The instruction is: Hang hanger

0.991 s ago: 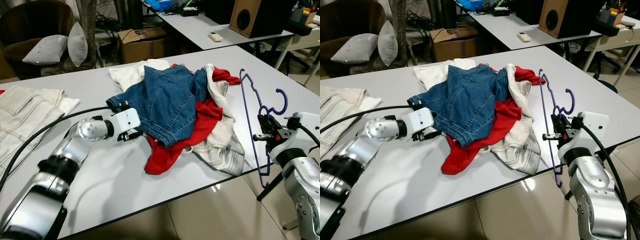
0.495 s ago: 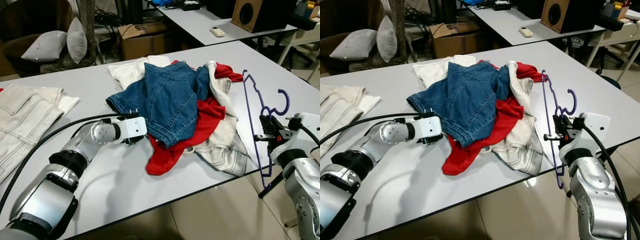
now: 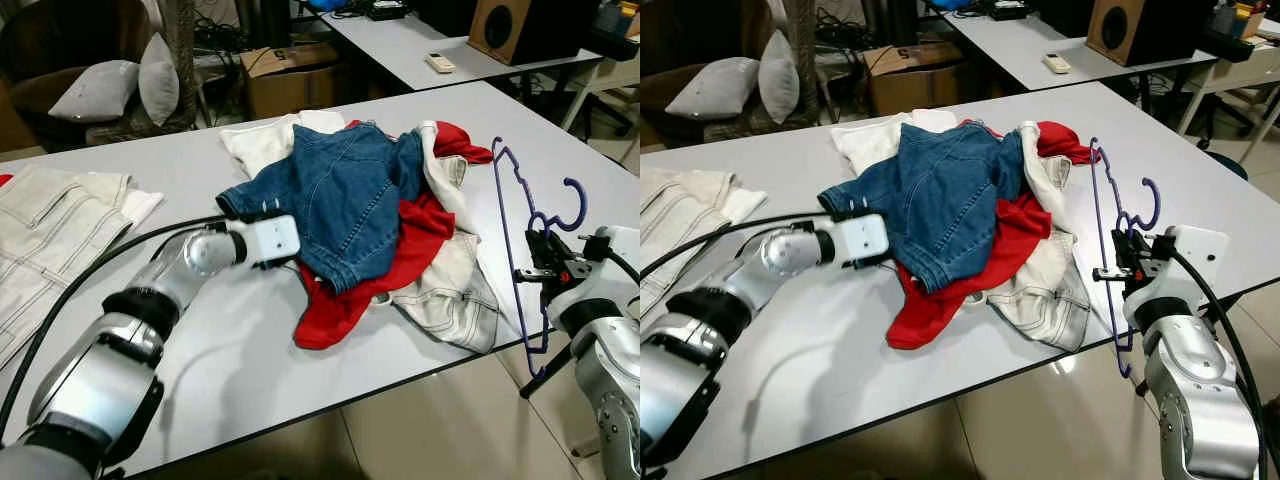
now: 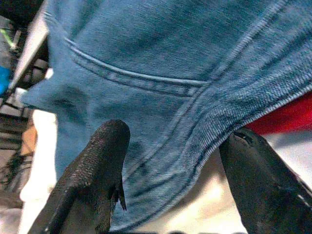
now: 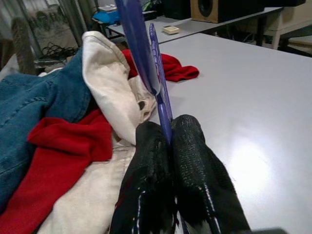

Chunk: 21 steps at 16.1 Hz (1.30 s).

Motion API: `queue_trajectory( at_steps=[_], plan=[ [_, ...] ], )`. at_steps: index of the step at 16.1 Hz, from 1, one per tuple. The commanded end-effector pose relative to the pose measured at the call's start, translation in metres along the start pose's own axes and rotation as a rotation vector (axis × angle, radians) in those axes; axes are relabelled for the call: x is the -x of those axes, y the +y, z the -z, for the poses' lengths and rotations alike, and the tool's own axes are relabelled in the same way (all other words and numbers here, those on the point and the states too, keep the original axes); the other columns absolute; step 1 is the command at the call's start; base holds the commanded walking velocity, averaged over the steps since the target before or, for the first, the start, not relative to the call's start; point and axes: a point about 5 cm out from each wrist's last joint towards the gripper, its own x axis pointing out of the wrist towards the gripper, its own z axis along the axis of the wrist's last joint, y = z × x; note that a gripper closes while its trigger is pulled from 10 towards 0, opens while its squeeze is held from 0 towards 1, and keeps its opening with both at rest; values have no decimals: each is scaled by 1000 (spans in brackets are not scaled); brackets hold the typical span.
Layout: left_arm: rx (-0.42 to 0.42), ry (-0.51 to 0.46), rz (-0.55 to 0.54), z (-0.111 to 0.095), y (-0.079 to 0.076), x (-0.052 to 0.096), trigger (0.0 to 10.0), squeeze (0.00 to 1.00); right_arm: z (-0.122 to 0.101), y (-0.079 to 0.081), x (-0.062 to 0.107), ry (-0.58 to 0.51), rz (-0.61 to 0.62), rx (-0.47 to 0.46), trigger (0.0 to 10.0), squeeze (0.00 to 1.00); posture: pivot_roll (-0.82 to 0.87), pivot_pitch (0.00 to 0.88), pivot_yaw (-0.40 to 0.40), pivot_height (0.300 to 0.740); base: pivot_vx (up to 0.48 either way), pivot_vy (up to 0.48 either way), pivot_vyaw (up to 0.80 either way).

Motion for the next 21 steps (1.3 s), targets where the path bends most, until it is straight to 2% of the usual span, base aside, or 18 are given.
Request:
queue_trajectory(
  at_steps=[1, 5, 6, 7, 8, 9, 14, 21],
  plan=[
    [-1, -13, -28, -3, 6, 0, 10000, 0, -5, 3, -1, -31, -7, 1, 10000, 0, -106, 0, 57, 740, 0, 0, 0],
    [25, -45, -56, -6, 7, -1, 10000, 0, -5, 0, -1, -29, 0, 1, 10000, 0, -106, 0, 57, 740, 0, 0, 0],
    [28, -50, -54, -7, 7, -2, 8863, 0, -5, 0, -1, -28, 1, 1, 10000, 0, -106, 0, 57, 740, 0, 0, 0],
    [32, -58, -40, -7, 3, -3, 2353, 0, -3, 1, -1, -26, 0, 2, 10000, 0, -107, 0, 56, 740, 0, 0, 0],
    [33, -59, -35, -7, 1, -4, 2353, 0, -3, 1, -1, -26, 0, 2, 10000, 0, -105, 0, 56, 740, 0, 0, 0],
    [13, -48, -15, -5, -6, -6, 0, 0, -2, 2, -2, -23, -3, 3, 10000, 0, -105, 0, 56, 740, 0, 0, 0],
    [33, -64, -88, -7, -9, -9, 0, 0, -2, 2, -2, -25, 4, 2, 10000, 0, -108, 0, 65, 740, 0, 0, 0],
    [37, -90, -80, -10, -7, -9, 0, 0, 0, 4, -3, -27, -1, 5, 10000, 0, -104, 0, 62, 740, 0, 0, 0]
  ],
)
